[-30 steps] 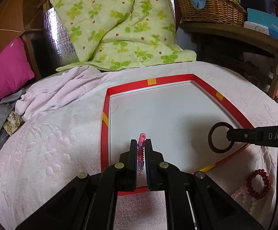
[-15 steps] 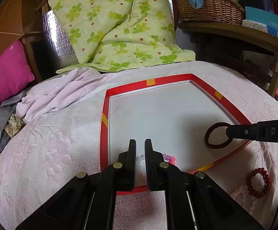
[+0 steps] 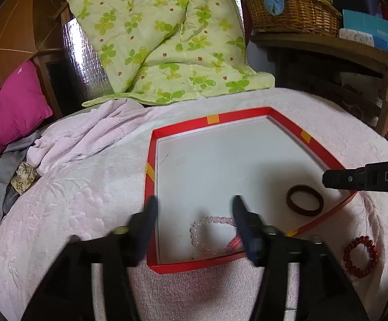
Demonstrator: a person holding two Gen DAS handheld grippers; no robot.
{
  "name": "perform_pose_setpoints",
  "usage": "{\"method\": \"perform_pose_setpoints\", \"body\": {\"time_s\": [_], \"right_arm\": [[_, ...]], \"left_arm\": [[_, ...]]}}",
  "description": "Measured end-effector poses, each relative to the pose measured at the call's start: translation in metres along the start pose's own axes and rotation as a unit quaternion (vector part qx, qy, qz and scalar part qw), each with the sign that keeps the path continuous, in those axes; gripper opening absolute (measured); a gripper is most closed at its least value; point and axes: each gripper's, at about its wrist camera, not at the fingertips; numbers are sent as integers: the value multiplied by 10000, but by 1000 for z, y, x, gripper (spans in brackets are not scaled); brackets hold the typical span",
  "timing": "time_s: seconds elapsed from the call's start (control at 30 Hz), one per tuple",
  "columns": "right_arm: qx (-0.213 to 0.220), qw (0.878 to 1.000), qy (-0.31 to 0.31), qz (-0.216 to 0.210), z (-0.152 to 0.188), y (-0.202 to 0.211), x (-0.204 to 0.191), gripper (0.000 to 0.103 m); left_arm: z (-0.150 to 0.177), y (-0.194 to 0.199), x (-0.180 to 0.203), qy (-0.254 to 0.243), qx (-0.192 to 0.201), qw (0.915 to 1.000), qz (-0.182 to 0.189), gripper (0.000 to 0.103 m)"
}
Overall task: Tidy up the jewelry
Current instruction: 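Withdraw both open grippers from the box toward the remaining bracelets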
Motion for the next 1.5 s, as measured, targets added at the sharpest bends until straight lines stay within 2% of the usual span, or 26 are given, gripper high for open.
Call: {"method": "perform_pose_setpoints", "body": {"time_s": [0.07,0.1,0.17,0.23,0.3,0.4,0.47,0.6,0.8,0.93,1.0,1.1,1.27,1.4,1.5], "right_arm": [[107,9999,-70,15,-1,6,6,14],[151,9998,-137,14,-2,9,10,16],[246,9992,-315,32,-3,15,21,28],[364,9976,-588,109,-4,21,35,47],[430,9960,-769,179,-4,24,46,51],[344,9951,-899,226,-4,20,57,51],[268,9947,-972,223,-4,15,61,51],[159,9942,-1036,257,-3,4,67,51],[146,9950,-928,343,-3,-9,67,51],[87,9969,-735,284,-3,-19,61,36],[84,9975,-570,410,-3,-21,54,36],[79,9974,-342,622,-3,-21,47,36],[84,9972,-264,694,-3,-21,46,35],[97,9963,-128,848,-2,-19,43,35],[75,9957,-5,927,1,-18,40,35]], "left_arm": [[-4,4,-7,149,70,9998,93,68],[-8,7,-13,287,102,9994,153,73],[-13,10,-28,633,162,9976,227,79],[-17,8,-49,1088,140,9938,196,80],[-17,2,-66,1425,19,9897,131,81],[-13,-11,-87,1836,-229,9827,-10,81],[-9,-19,-97,2065,-381,9777,24,81],[5,-32,-105,2479,-838,9642,441,81],[14,-40,-97,2623,-1131,9527,1039,81],[16,-41,-86,2551,-1300,9470,1458,81],[17,-39,-80,2461,-1341,9460,1628,80],[17,-36,-70,2189,-1292,9555,1499,79],[17,-32,-71,2249,-1285,9523,1614,79],[20,-23,-65,1944,-1234,9614,1504,79],[23,-20,-63,1869,-1261,9632,1462,79]]}}
Point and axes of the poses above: each gripper's, at about its wrist camera, not at the fingertips, and y roughly against the way its jaws point, x to its right, z to its underside, and after that the axes turned 12 degrees about y, right-handed
